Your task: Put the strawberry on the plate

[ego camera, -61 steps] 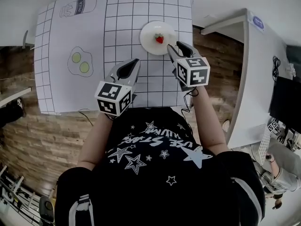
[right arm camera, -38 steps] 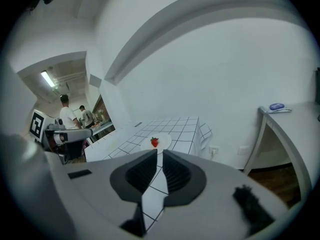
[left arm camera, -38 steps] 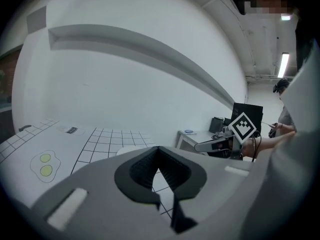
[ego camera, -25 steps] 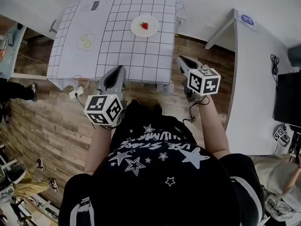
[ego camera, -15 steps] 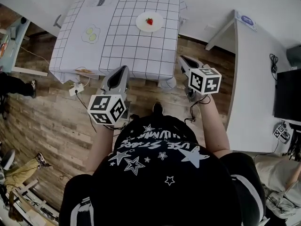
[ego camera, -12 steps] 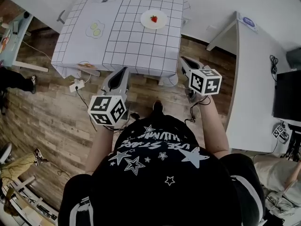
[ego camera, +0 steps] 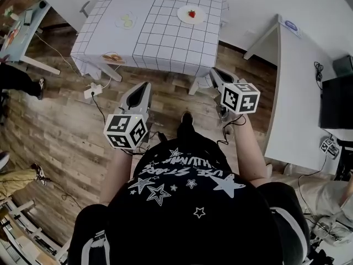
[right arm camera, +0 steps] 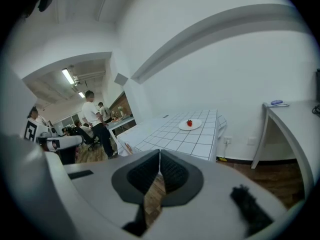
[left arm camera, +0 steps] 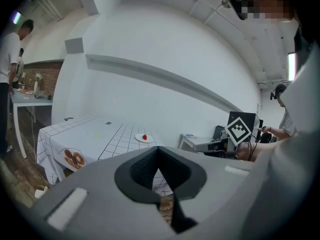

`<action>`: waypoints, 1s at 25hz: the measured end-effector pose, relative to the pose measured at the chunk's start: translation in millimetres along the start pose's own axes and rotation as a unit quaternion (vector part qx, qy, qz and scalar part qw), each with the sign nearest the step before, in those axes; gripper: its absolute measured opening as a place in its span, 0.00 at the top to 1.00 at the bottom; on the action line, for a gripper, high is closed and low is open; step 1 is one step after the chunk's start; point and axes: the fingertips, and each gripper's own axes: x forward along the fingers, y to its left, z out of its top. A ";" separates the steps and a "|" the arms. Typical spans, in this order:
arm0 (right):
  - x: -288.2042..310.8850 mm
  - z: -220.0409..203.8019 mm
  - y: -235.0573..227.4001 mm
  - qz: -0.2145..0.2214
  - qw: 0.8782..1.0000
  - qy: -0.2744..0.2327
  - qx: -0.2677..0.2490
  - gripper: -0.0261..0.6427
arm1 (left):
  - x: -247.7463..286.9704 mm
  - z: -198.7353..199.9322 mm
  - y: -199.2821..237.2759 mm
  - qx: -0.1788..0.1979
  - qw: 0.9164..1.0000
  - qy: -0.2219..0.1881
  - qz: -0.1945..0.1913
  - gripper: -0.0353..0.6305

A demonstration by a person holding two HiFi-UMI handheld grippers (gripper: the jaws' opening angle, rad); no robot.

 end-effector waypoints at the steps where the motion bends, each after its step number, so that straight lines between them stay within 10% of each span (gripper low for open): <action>1: -5.4 -4.3 6.6 -0.001 1.000 0.001 -0.002 0.94 | -7.7 -0.2 -2.1 0.000 1.000 -0.004 -0.001 0.93; 25: -139.3 -76.8 68.4 -0.060 0.998 0.010 -0.023 0.94 | -98.1 -41.6 -87.2 -0.009 0.997 -0.032 -0.063 0.94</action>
